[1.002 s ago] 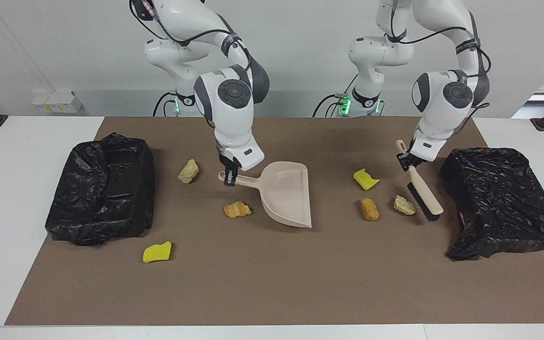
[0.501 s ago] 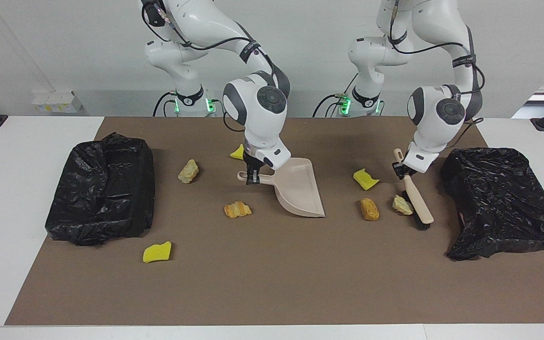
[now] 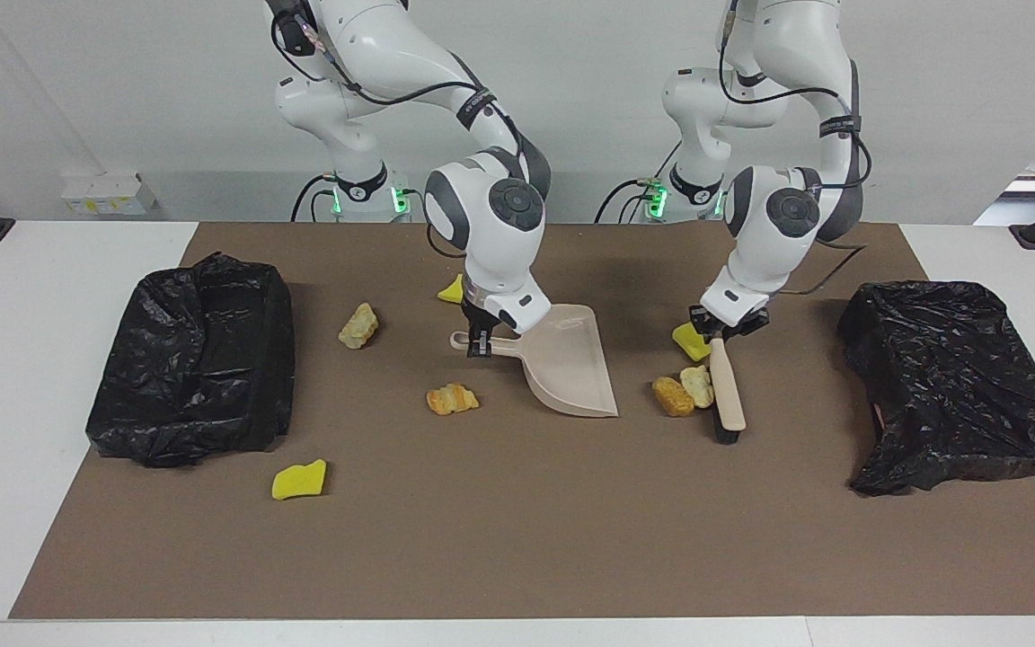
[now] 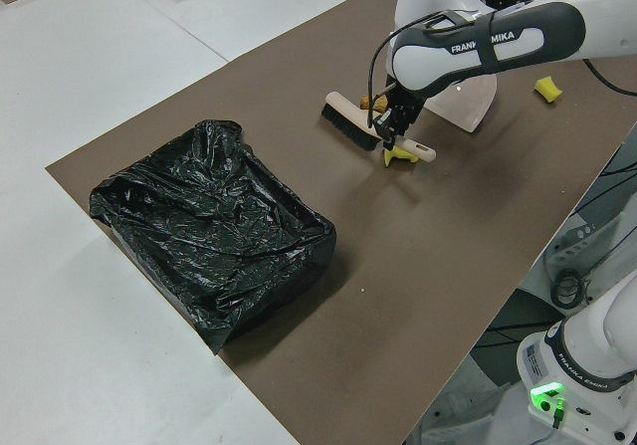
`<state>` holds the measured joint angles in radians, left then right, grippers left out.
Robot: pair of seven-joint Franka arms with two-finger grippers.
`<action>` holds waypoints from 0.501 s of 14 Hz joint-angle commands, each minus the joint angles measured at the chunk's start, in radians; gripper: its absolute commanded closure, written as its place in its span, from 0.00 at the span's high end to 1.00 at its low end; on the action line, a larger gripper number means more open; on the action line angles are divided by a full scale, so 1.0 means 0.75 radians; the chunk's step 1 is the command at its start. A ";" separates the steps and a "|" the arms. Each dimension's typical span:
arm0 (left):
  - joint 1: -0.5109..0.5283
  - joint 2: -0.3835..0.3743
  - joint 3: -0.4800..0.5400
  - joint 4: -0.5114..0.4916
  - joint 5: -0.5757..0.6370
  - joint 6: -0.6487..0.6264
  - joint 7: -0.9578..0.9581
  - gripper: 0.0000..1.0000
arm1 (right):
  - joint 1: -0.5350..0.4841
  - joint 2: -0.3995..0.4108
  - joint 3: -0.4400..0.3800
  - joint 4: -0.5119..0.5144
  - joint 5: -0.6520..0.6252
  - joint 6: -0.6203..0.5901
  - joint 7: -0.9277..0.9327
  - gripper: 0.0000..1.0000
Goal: Sweep and dump trash in bin
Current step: 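Sweep the bread chunks into the dustpan with the left gripper's brush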
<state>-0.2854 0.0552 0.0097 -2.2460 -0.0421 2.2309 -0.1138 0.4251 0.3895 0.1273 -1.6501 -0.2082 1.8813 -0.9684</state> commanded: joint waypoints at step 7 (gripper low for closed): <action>-0.366 -0.016 0.008 0.000 -0.267 0.022 -0.145 0.00 | -0.008 0.002 0.012 -0.019 -0.027 0.032 0.068 0.00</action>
<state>-0.5005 0.0552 0.0052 -2.2452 -0.2075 2.2421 -0.1854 0.4252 0.3897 0.1277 -1.6522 -0.2082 1.8819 -0.9629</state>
